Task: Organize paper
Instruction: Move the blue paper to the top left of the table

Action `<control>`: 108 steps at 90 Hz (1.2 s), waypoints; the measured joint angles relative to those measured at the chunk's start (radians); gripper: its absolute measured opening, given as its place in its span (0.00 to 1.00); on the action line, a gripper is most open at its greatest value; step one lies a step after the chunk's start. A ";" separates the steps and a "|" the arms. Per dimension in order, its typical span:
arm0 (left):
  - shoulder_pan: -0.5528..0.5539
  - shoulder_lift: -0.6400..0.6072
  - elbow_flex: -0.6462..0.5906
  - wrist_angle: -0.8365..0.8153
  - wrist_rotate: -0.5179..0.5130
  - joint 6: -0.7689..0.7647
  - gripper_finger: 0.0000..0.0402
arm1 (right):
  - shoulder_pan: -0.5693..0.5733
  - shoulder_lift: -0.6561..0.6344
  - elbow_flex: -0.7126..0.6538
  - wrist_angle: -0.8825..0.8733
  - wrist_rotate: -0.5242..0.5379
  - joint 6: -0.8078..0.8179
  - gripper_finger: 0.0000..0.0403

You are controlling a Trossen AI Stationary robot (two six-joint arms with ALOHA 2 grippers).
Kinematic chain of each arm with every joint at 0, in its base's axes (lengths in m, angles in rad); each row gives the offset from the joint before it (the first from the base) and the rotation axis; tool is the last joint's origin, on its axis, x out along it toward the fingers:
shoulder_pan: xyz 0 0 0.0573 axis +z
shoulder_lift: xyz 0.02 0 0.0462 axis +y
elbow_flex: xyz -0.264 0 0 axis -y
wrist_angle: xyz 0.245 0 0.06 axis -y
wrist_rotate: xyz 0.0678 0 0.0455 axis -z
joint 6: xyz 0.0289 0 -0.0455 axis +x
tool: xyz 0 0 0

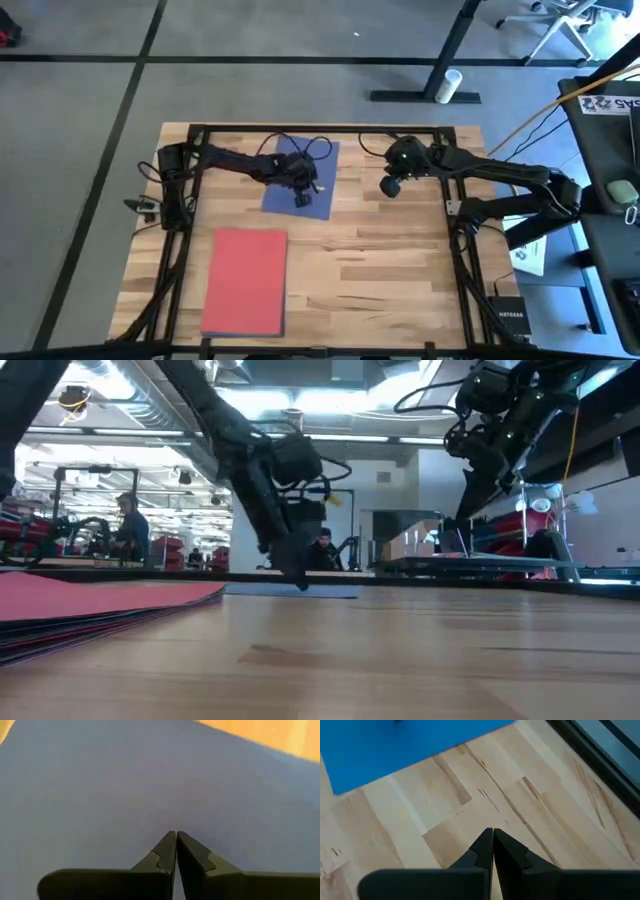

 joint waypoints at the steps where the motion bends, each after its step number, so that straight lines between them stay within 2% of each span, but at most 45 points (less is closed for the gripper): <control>1: 0.000 0.000 -0.001 -0.006 -0.010 -0.002 0.00 | 0.000 0.000 0.000 -0.001 0.000 0.000 0.00; 13: 0.001 -0.012 0.000 -0.128 -0.151 -0.044 0.00 | 0.000 0.000 0.000 0.000 0.000 0.000 0.00; 18: 0.006 -0.017 0.001 -0.172 -0.180 -0.063 0.00 | 0.000 0.000 0.000 -0.001 0.000 -0.002 0.00; 38: 0.032 -0.072 -0.064 -0.223 -0.187 -0.151 0.00 | 0.000 0.000 0.000 -0.002 0.000 -0.003 0.00; 71: 0.052 -0.276 -0.321 -0.217 -0.188 -0.242 0.00 | 0.000 0.000 0.000 -0.004 0.000 -0.003 0.00; 86: 0.084 -0.341 -0.386 -0.217 -0.193 -0.223 0.00 | 0.000 0.000 0.000 -0.004 0.000 -0.003 0.00; 108: 0.155 -0.361 -0.397 -0.218 -0.195 -0.125 0.00 | 0.000 0.000 0.000 -0.004 0.000 -0.003 0.00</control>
